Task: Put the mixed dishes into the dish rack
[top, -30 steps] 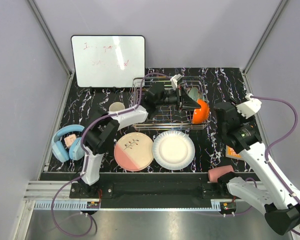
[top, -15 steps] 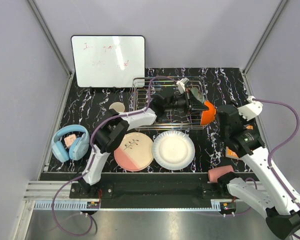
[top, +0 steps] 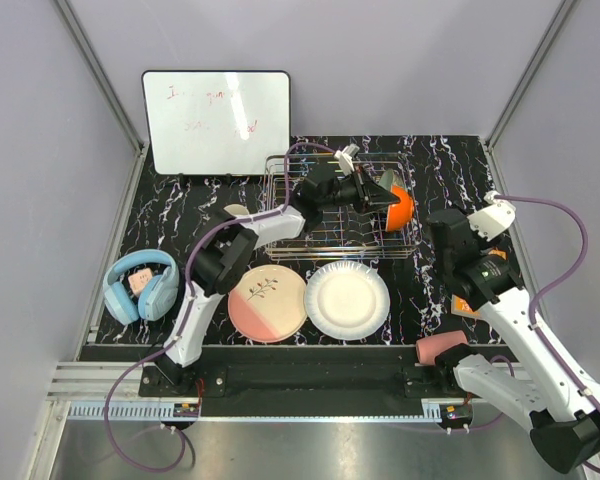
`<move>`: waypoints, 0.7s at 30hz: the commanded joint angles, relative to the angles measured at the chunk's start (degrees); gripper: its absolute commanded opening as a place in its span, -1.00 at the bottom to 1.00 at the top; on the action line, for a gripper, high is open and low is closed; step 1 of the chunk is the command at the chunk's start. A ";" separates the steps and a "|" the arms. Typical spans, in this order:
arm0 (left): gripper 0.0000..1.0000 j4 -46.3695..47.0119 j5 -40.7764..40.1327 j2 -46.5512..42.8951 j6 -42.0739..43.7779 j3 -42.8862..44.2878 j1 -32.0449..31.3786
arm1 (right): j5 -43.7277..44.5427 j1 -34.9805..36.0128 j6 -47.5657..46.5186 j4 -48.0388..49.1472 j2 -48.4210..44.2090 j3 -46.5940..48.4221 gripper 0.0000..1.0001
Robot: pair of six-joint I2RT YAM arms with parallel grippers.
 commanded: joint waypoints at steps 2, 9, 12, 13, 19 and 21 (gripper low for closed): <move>-1.00 4.57 -1.03 0.91 2.25 1.14 -1.15 | 0.55 -0.29 -0.65 0.44 0.26 0.83 0.44; -1.00 4.84 -0.59 -0.23 3.13 -3.16 -3.52 | 0.73 -0.20 -0.47 0.79 0.08 0.30 0.45; -0.98 5.19 -0.15 -1.20 3.56 -5.27 -4.05 | 0.38 -0.29 -0.47 0.79 -0.62 0.39 0.46; -0.98 5.37 -0.06 -1.37 3.65 -5.63 -4.14 | 0.38 -0.20 -0.65 0.71 -0.88 0.21 0.46; -0.87 3.79 0.02 -2.08 5.94 -7.03 -4.05 | 0.73 -0.29 -1.44 0.36 -3.52 -0.32 0.47; -0.38 3.52 0.20 -2.25 6.73 -7.12 -4.14 | 0.82 -0.29 -1.53 0.01 -3.61 -0.32 0.49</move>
